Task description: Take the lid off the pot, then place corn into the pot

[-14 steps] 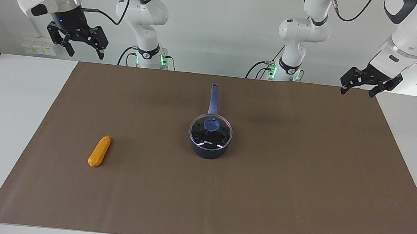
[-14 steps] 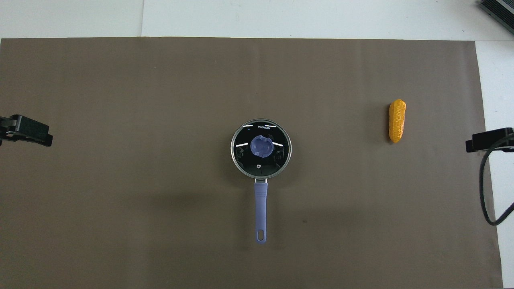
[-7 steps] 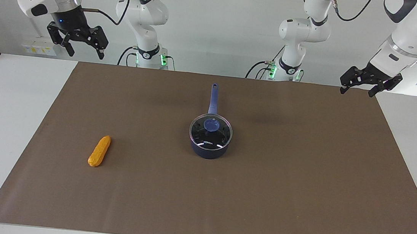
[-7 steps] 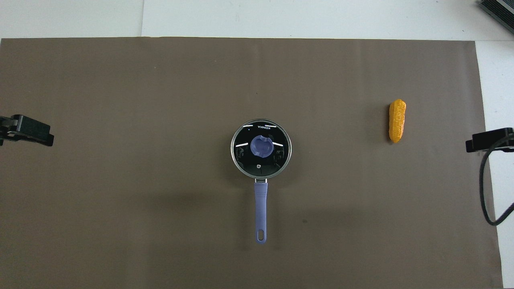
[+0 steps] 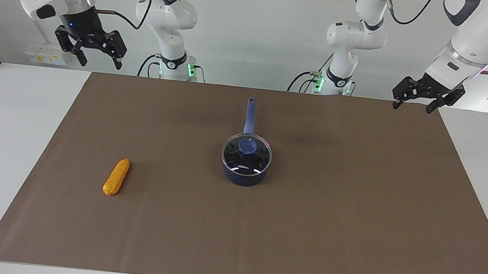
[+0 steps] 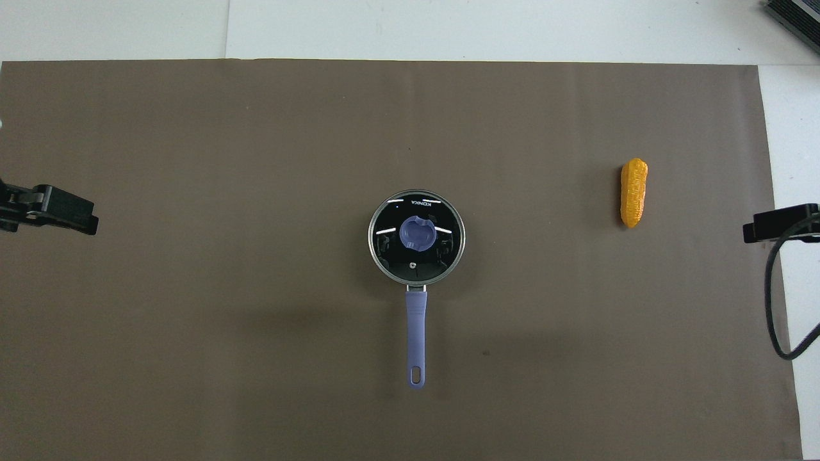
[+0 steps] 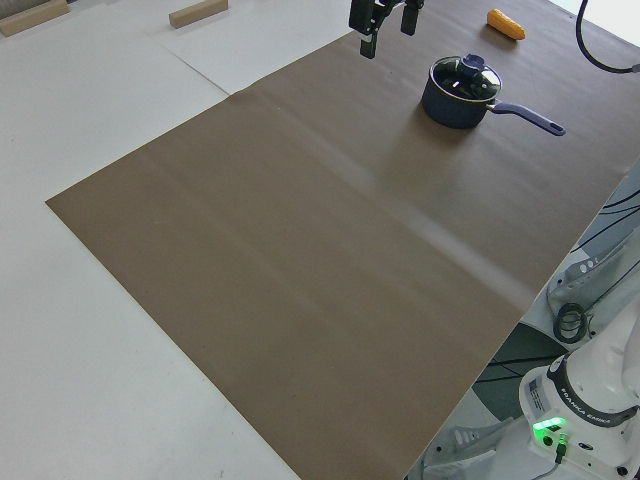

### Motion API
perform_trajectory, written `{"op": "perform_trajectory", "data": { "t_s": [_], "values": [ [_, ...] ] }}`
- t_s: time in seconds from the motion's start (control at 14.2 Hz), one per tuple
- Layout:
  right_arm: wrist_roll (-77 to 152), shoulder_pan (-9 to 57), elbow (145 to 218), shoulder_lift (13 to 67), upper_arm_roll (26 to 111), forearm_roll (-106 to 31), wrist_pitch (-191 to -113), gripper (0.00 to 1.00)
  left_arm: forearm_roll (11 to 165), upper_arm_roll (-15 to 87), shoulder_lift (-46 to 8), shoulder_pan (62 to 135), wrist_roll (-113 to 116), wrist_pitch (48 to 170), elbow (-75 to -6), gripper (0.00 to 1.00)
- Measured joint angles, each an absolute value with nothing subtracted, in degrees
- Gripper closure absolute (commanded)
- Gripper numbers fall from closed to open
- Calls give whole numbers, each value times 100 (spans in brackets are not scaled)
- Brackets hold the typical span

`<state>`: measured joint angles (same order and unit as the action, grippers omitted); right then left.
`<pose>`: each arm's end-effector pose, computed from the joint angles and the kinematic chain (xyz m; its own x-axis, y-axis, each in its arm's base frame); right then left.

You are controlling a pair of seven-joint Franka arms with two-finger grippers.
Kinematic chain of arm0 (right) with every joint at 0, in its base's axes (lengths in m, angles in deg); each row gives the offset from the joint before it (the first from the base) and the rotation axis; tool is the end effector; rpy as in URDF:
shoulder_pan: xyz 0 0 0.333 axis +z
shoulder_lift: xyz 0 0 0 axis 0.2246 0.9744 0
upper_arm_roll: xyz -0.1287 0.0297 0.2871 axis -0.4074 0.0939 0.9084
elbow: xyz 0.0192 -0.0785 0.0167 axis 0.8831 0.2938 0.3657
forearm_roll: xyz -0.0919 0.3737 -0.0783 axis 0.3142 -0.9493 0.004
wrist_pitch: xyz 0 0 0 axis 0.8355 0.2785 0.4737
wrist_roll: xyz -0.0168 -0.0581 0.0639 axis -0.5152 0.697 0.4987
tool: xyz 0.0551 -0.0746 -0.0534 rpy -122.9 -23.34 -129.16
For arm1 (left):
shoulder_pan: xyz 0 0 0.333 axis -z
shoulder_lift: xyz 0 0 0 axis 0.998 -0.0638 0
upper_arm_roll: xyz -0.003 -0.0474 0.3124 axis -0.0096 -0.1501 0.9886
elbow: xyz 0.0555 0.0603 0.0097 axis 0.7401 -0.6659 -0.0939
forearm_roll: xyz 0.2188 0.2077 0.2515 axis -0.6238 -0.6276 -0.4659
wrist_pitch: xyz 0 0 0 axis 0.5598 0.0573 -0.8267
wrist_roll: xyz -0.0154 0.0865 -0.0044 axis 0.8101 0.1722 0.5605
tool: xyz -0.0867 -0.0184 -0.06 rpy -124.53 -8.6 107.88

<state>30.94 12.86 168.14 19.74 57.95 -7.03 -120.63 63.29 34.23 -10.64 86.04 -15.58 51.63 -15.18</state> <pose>0.5190 -0.0298 0.6609 0.9994 -0.0329 0.0068 -0.0329 -0.9994 -0.0081 0.5470 -0.0391 0.6399 0.9903 -0.1021 -0.0938 -0.1016 -0.9948 0.0103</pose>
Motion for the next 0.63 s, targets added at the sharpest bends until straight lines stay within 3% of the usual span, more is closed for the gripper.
{"op": "perform_trajectory", "data": {
  "t_s": [0.63],
  "values": [
    [3095,1286,16814,1974,5795,-703,-12063,0,6335,3405,-1035,8671,-1545,5239,-1664,0]
  ]
}}
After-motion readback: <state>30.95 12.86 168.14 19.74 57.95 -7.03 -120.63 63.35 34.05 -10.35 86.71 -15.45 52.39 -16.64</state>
